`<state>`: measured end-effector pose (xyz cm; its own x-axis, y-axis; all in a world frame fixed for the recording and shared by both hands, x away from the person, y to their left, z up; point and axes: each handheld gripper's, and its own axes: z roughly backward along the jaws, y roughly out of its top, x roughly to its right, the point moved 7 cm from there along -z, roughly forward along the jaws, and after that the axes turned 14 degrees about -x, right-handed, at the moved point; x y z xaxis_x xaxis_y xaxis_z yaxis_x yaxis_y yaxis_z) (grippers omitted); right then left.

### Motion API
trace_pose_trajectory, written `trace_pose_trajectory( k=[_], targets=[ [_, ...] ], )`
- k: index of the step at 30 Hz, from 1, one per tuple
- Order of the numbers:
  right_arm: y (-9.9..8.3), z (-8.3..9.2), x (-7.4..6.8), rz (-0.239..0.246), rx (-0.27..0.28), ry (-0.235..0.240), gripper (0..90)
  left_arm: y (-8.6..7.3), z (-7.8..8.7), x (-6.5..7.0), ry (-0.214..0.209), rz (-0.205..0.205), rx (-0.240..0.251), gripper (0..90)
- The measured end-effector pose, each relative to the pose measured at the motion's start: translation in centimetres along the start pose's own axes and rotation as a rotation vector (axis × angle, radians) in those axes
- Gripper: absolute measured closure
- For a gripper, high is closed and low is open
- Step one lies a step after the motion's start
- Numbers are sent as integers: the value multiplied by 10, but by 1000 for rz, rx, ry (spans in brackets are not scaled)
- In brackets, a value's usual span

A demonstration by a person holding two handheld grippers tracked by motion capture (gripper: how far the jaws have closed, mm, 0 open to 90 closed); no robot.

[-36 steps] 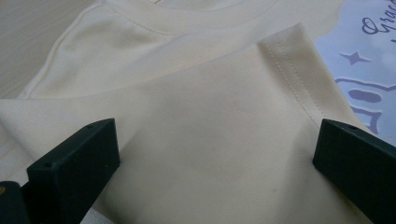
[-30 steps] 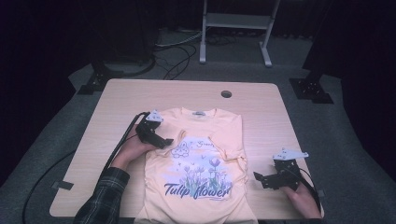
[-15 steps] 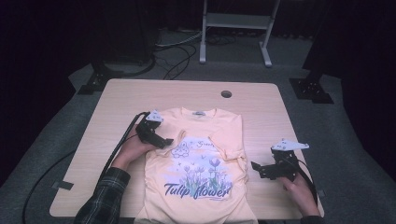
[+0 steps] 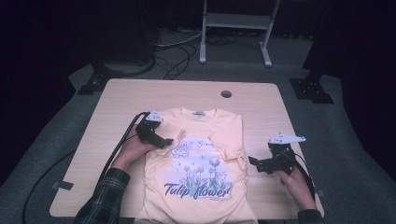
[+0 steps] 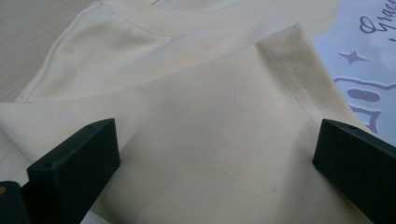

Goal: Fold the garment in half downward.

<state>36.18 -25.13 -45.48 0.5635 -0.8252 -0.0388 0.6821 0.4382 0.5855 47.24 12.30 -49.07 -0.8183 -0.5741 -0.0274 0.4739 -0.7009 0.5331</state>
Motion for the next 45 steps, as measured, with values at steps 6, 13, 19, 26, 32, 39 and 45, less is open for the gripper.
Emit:
trace_pose_trajectory(
  k=[6,13,19,26,32,39,45],
  targets=[
    [6,-1,-1,2,-6,-1,0,0,0,0,0,0,0,0],
    [12,-4,-3,3,0,9,0,0,0,0,0,0,0,0],
    [24,-9,-8,21,-6,16,0,0,0,0,0,-1,0,0],
    [33,-17,-12,45,-17,31,0,0,0,0,0,0,0,0],
    [45,-20,-13,62,-5,50,0,0,0,0,0,-1,0,0],
    [55,-28,-14,79,-21,57,0,0,0,0,0,0,1,0],
    [61,-33,-15,88,-4,81,0,0,0,0,1,-2,-1,0]
  ],
)
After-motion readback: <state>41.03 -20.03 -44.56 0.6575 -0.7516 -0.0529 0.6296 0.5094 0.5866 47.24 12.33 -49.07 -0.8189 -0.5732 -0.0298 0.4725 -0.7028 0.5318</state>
